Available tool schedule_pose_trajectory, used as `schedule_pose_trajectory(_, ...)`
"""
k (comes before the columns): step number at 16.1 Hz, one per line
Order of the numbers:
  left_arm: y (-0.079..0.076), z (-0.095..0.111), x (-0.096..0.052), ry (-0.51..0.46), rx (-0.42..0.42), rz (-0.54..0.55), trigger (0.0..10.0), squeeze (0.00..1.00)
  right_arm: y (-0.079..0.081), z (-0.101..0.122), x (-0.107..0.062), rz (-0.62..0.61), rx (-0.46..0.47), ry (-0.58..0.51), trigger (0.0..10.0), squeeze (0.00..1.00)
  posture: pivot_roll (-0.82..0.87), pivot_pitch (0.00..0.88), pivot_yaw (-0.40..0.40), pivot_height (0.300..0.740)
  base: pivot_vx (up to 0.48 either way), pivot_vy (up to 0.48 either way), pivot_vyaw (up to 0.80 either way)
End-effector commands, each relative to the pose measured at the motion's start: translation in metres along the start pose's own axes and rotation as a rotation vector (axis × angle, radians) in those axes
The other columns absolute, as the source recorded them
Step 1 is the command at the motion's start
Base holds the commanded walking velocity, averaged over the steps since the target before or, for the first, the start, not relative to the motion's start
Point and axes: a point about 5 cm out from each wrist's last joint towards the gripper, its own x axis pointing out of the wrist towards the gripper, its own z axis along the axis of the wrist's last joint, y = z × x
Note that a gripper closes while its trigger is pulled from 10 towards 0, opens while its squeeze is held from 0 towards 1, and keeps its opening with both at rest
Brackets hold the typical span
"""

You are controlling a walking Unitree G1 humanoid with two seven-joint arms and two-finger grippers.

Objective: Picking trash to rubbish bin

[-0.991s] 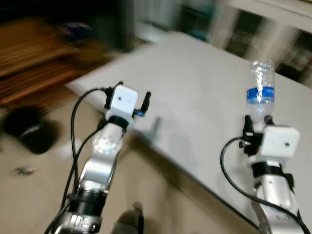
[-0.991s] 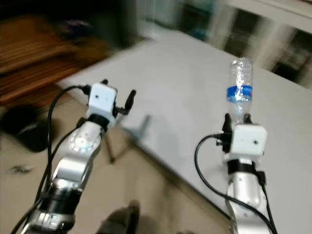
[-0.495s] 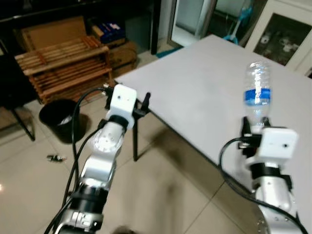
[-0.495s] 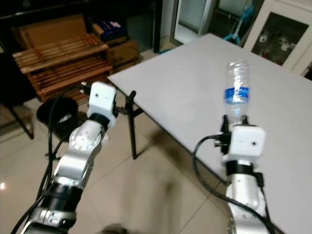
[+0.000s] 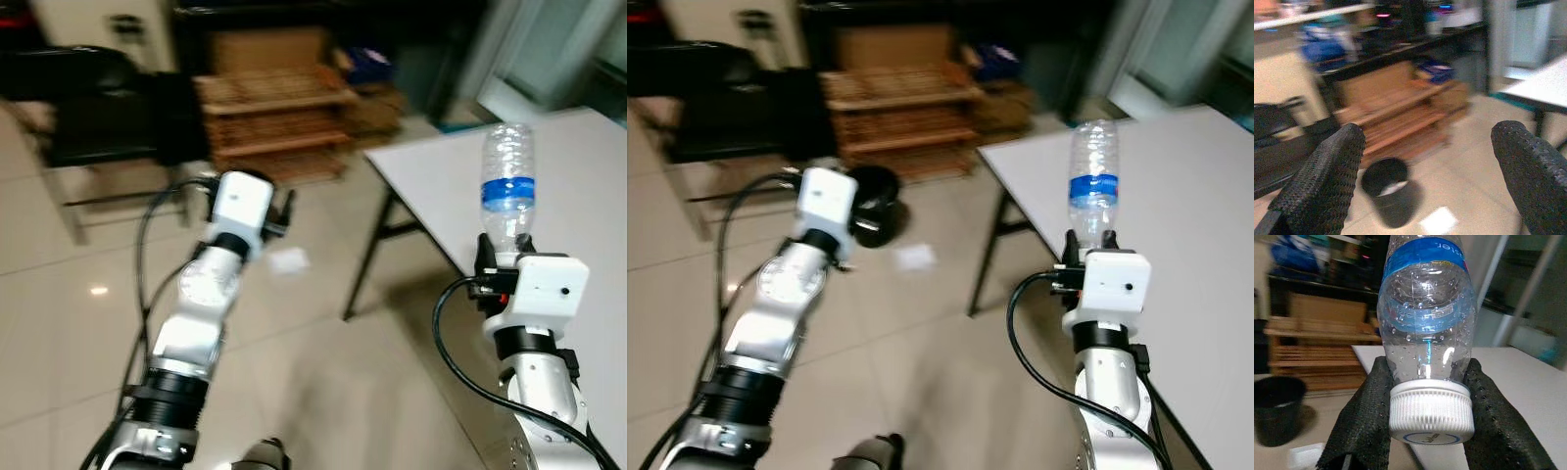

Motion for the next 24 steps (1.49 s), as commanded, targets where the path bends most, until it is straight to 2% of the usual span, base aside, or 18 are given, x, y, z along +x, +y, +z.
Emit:
schedule_pose_trajectory(1,-0.009,0.001,0.0,-0.001,-0.019,-0.02,10.0,0.0,-0.004,0.0,0.0,-0.012,-0.008,0.003,10.0,0.0,0.18,0.114,-0.057,0.74,0.0,0.0,0.8)
schedule_pose_trajectory(3,-0.009,0.0,0.002,0.008,-0.028,-0.014,10.0,0.0,-0.004,0.0,0.001,-0.01,-0.008,0.005,10.0,0.0,0.18,0.112,-0.057,0.74,0.0,0.0,0.8)
schedule_pose_trajectory(9,-0.005,-0.001,0.008,0.026,-0.077,-0.03,10.0,0.0,-0.005,0.0,0.001,-0.019,0.012,0.005,10.0,0.0,0.18,0.112,-0.058,0.74,0.0,0.0,0.0)
schedule_pose_trajectory(24,-0.007,-0.003,0.011,0.033,-0.079,-0.058,10.0,0.0,-0.003,0.001,0.003,-0.015,0.01,-0.01,10.0,0.0,0.18,0.102,-0.056,0.74,0.267,0.344,0.0)
